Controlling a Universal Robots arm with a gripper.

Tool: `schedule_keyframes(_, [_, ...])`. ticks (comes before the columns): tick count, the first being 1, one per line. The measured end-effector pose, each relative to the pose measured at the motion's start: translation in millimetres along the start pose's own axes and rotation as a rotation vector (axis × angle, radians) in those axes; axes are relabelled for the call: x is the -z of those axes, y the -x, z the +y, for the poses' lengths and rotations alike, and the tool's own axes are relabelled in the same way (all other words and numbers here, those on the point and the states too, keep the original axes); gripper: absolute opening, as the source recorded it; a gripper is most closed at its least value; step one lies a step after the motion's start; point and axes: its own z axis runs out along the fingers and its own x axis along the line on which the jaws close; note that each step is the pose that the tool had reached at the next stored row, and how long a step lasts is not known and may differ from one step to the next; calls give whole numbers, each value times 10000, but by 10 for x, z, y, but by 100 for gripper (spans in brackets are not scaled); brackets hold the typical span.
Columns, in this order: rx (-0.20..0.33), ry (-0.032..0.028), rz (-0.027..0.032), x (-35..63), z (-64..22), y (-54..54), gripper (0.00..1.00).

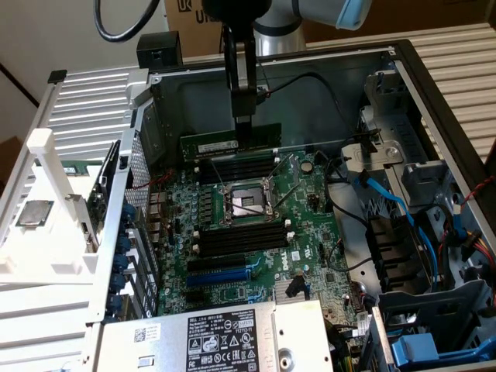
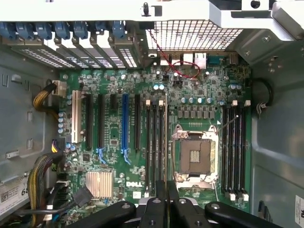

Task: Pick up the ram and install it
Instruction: 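Insert the ram into the slot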

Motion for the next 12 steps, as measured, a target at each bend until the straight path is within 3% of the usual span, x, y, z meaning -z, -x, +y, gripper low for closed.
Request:
schedule_keyframes(1, [-13,7,-55,-7,0,0,12])
schedule_keyframes(2, [-16,20,-72,-8,-1,-4,12])
schedule_keyframes(3, [-14,53,-77,-9,-3,-12,12])
schedule_keyframes(4, [-12,123,-83,-15,-13,-14,12])
schedule_keyframes(7, [-8,224,-163,-35,-24,-14,12])
schedule_keyframes(12, [-41,246,-467,-81,-49,-12,12])
